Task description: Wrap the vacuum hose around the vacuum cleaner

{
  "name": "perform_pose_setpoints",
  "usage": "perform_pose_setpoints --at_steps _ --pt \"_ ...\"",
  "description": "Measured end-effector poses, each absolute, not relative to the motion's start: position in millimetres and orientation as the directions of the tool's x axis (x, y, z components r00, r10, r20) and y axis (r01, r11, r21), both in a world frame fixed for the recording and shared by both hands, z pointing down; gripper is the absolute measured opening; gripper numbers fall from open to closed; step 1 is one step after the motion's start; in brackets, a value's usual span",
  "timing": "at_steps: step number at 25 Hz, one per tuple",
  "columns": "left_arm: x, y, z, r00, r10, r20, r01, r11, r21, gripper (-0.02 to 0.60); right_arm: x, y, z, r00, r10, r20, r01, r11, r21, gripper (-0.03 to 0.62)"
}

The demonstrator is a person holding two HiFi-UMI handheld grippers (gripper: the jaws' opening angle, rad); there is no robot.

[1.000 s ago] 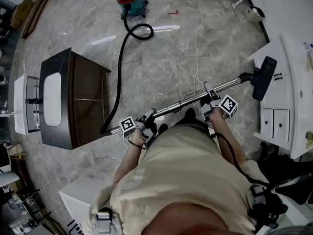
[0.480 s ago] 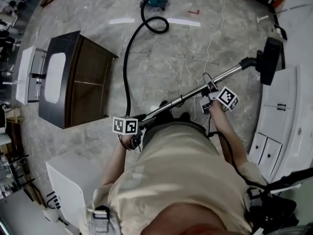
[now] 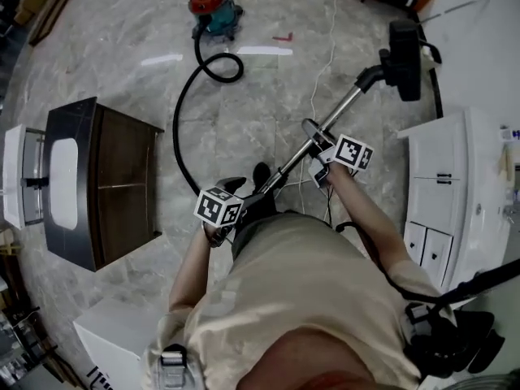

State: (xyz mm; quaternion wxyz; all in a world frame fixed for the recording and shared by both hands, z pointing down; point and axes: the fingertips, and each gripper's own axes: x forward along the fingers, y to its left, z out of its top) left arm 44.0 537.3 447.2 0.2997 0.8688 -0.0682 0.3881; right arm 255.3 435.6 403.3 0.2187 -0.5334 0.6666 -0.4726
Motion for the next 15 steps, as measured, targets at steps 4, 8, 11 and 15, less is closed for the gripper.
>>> perform_pose_setpoints --at_steps 4,8,11,15 --pt "83 492 460 0.657 0.191 0.729 -0.215 -0.88 0.424 0.291 261 394 402 -0.354 -0.907 0.228 -0.494 -0.026 -0.869 0.089" --pt "108 465 472 0.625 0.276 0.73 -0.106 -0.897 0.43 0.291 254 347 396 -0.418 -0.885 0.206 -0.475 0.019 -0.88 0.089" --pt "124 446 479 0.615 0.333 0.715 -0.064 -0.882 0.467 0.291 244 309 384 -0.492 -0.856 0.156 -0.456 0.101 -0.884 0.089" --pt "141 418 478 0.61 0.355 0.709 -0.025 -0.885 0.464 0.291 234 268 357 -0.577 -0.812 0.088 -0.44 0.218 -0.871 0.089"
